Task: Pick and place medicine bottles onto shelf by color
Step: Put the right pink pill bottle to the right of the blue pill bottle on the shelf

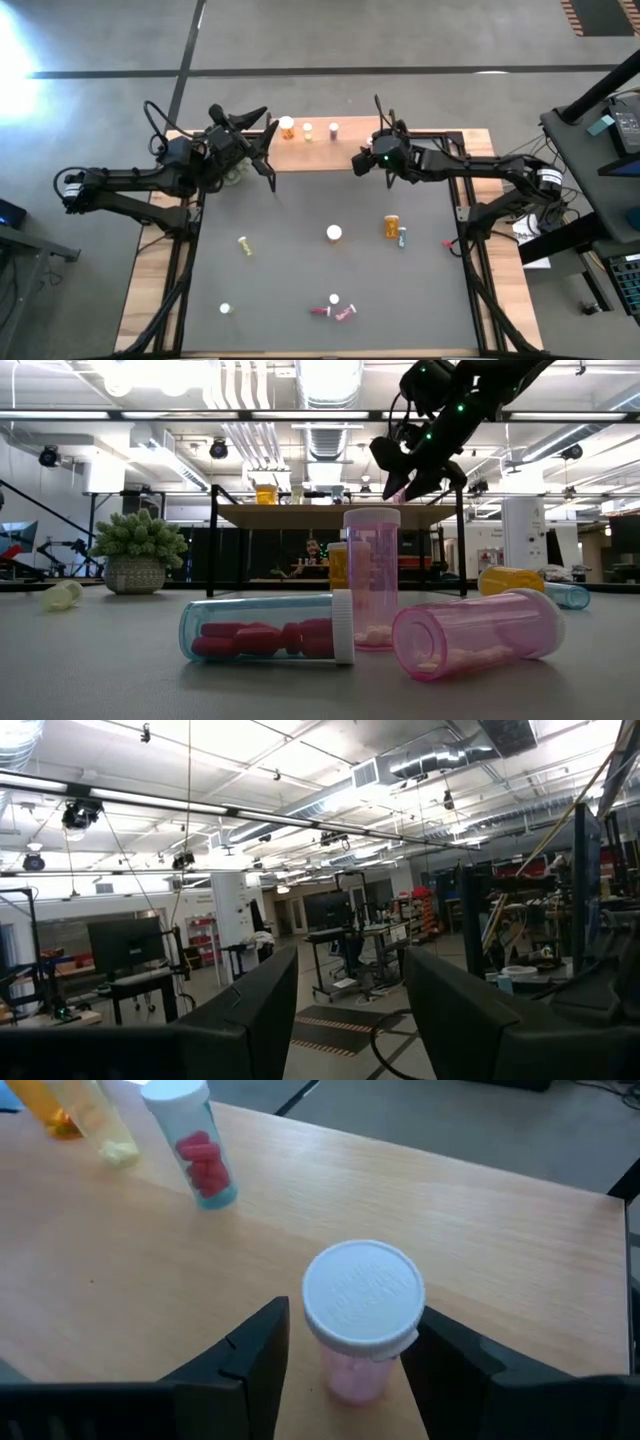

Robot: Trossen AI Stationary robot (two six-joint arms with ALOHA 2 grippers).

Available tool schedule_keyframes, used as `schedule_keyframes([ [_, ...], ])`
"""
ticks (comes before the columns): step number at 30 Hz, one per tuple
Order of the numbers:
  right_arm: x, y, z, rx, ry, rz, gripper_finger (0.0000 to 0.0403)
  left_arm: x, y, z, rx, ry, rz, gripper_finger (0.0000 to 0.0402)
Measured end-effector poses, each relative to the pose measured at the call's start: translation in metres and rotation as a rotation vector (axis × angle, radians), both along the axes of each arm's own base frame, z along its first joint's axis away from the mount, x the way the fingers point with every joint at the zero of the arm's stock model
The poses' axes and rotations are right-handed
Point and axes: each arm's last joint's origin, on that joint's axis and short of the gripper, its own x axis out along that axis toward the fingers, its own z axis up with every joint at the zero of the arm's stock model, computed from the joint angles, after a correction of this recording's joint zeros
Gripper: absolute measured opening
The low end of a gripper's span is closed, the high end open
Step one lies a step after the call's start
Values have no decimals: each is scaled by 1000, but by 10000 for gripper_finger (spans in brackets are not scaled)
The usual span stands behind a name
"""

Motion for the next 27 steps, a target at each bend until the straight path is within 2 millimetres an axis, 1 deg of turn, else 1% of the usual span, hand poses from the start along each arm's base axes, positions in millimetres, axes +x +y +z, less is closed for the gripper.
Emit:
schedule_keyframes([
  [16, 2, -1, -3, -2, 14, 1, 96, 0, 0, 0, 0, -1, 0, 169],
  [19, 2, -1, -3, -2, 14, 1, 92, 0, 0, 0, 0, -1, 0, 169],
  [27, 3, -1, -1, -5, -12, -3, 95, 0, 0, 0, 0, -1, 0, 169],
])
